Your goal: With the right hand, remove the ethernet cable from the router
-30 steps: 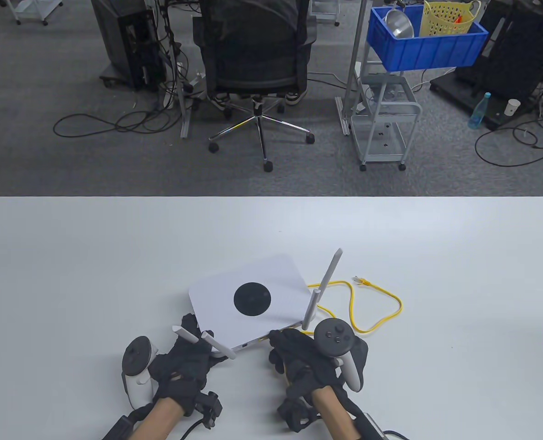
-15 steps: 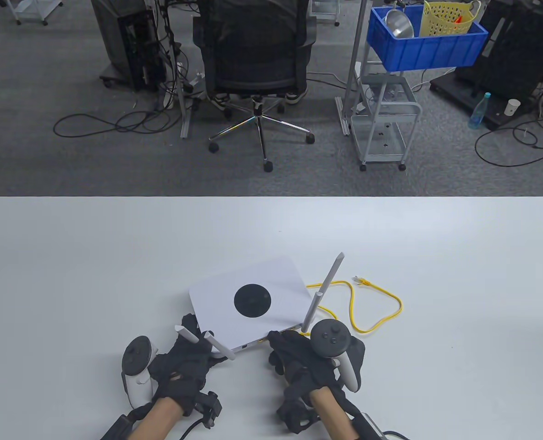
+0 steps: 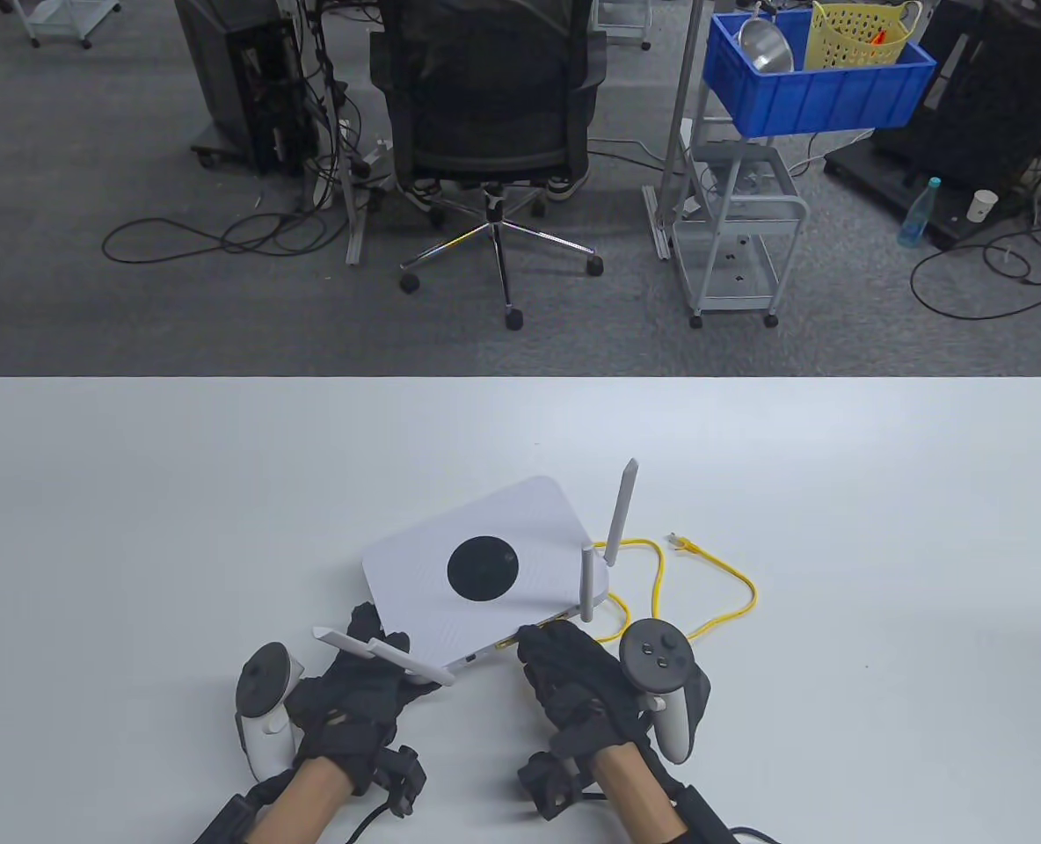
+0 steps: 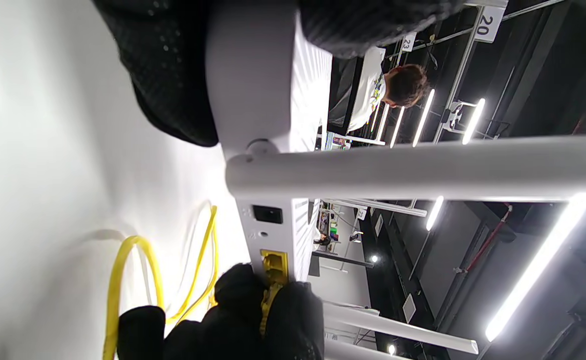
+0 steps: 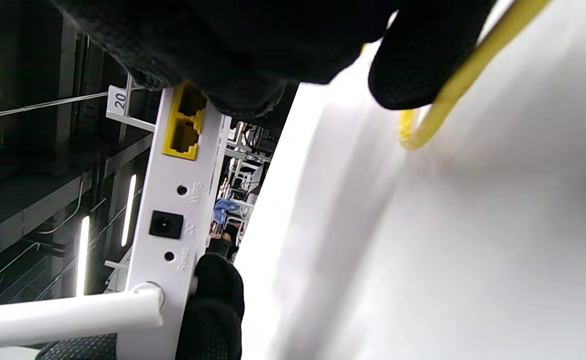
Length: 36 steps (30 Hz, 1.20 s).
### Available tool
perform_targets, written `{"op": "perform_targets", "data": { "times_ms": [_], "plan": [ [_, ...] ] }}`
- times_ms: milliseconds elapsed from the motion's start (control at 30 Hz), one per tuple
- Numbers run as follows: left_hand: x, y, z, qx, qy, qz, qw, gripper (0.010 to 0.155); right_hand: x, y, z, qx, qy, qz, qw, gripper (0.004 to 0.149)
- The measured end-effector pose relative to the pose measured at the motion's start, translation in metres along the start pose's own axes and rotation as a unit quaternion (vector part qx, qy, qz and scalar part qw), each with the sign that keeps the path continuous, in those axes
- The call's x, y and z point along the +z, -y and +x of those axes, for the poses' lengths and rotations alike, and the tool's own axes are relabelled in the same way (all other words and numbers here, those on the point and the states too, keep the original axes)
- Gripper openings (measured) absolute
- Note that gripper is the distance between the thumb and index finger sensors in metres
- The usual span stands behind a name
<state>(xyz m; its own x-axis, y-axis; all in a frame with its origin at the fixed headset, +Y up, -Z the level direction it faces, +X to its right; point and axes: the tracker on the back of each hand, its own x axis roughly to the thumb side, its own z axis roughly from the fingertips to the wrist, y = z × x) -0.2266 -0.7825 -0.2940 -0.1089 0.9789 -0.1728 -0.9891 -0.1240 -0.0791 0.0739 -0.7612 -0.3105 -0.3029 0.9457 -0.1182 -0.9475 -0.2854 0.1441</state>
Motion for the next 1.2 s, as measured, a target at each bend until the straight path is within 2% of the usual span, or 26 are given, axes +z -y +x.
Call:
{"op": "perform_targets", "data": {
  "times_ms": [267,867,967,1100,1200],
  "plan": [
    [0.002,-0.002,0.009,0.003,0.018,0.006,1.000,0.077,-0.001,0.001,0.004,-0.006,0.035,0.012,0.999,0.042],
    [0.004,-0.008,0.013,0.003,0.005,0.043,0.999,0.075,-0.002,-0.008,0.005,-0.003,0.045,0.016,0.999,0.042],
    [0.006,-0.008,0.015,-0.012,0.017,0.044,0.999,0.074,0.000,-0.010,0.007,0.008,0.023,0.019,1.000,0.043],
    [0.009,-0.001,0.009,-0.013,0.017,0.037,0.999,0.075,0.002,-0.009,0.002,-0.036,-0.036,0.029,0.998,0.044],
    [0.009,0.009,0.007,-0.015,0.018,0.036,0.999,0.076,0.004,-0.003,-0.002,-0.054,-0.050,-0.006,0.997,0.045]
  ]
}}
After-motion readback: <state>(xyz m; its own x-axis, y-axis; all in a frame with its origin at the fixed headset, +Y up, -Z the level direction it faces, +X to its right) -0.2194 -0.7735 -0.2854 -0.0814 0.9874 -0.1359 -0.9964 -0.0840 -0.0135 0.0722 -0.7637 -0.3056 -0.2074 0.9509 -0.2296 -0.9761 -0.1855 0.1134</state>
